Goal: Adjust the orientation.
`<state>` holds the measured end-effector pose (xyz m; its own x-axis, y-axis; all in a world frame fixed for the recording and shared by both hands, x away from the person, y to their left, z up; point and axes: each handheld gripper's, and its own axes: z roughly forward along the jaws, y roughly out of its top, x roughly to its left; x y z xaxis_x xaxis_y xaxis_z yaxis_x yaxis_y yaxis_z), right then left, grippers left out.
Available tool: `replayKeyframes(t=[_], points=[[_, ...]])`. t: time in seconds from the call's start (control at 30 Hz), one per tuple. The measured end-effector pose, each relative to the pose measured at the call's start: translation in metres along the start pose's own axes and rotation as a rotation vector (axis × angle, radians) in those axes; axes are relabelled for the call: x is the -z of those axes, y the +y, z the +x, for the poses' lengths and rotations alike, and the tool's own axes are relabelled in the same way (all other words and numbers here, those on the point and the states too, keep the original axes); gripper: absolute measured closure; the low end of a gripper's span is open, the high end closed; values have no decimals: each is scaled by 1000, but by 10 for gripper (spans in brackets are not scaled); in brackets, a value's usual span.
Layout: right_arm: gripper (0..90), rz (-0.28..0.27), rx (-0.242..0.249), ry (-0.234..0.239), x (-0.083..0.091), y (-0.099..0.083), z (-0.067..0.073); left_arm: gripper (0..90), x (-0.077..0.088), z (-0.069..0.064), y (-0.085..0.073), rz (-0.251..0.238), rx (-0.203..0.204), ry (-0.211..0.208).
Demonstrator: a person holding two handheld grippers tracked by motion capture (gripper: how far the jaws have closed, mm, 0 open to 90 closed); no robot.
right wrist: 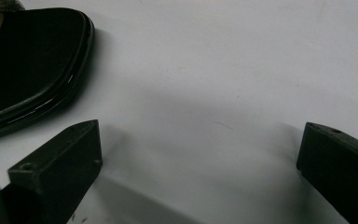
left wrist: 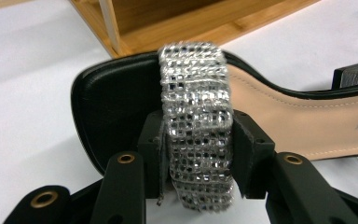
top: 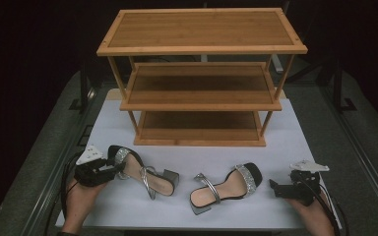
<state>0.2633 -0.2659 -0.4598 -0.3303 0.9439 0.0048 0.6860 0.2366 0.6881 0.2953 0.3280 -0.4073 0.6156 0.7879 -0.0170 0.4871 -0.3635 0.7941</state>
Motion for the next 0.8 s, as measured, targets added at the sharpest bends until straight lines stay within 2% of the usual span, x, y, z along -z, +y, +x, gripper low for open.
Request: replayKeyframes(t=[0.07, 0.2, 0.37, 0.43, 0.53, 0.6, 0.7, 0.8], points=[[0, 0, 0, 0, 0, 0, 0, 598, -2, 1, 2, -1, 2, -1], [0, 2, -2, 1, 0, 0, 0, 594, -18, 7, 11, 11, 13, -15], [0, 0, 1, 2, 0, 0, 0, 589, -32, 13, 16, 20, 51, -37], [0, 0, 0, 1, 0, 0, 0, 580, -34, 14, 17, 23, 46, -34], [0, -1, 1, 1, 0, 0, 0, 551, -36, 14, 17, 25, 47, -35], [0, -1, 1, 0, 0, 0, 0, 516, -36, 14, 16, 35, 12, -4], [0, -1, 1, 1, 0, 0, 0, 502, -31, 14, 18, -7, 18, -15], [0, 0, 1, 1, 0, 0, 0, 497, -27, 8, 17, -3, 8, -41]])
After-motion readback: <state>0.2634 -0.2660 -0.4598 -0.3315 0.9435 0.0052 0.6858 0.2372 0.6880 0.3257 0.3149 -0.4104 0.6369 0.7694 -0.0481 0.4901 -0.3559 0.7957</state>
